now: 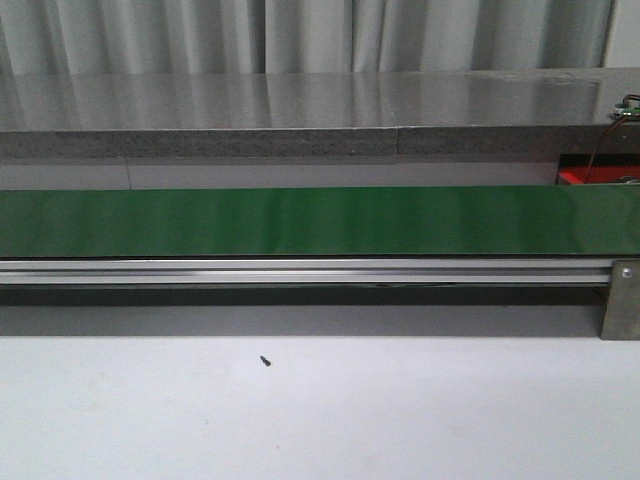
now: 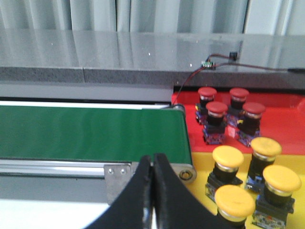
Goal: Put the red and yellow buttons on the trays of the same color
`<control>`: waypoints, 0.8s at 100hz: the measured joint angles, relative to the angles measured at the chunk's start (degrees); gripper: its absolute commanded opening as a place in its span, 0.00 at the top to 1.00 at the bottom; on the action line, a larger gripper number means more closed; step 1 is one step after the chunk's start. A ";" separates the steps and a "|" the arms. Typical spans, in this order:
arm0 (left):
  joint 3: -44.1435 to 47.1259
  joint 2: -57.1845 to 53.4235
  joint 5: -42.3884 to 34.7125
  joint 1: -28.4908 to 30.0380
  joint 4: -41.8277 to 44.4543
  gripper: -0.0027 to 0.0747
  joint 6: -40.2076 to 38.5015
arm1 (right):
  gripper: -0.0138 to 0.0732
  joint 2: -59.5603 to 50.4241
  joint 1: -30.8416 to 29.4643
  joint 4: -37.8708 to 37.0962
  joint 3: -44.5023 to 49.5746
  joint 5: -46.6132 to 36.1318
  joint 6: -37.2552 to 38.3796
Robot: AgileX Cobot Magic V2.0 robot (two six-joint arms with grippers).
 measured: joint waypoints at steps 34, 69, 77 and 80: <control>0.00 0.00 0.00 0.00 0.00 0.99 0.00 | 0.92 0.00 1.96 -2.23 0.06 0.22 0.77; 0.00 0.00 0.00 0.00 0.00 0.99 0.00 | 0.92 0.00 1.96 -2.45 0.06 0.22 0.84; 0.00 0.00 0.00 0.00 0.00 0.99 0.00 | 0.92 0.00 1.96 -2.45 0.06 0.22 0.84; 0.00 0.00 0.00 0.00 0.00 0.99 0.00 | 0.92 0.00 1.96 -2.45 0.06 0.22 0.84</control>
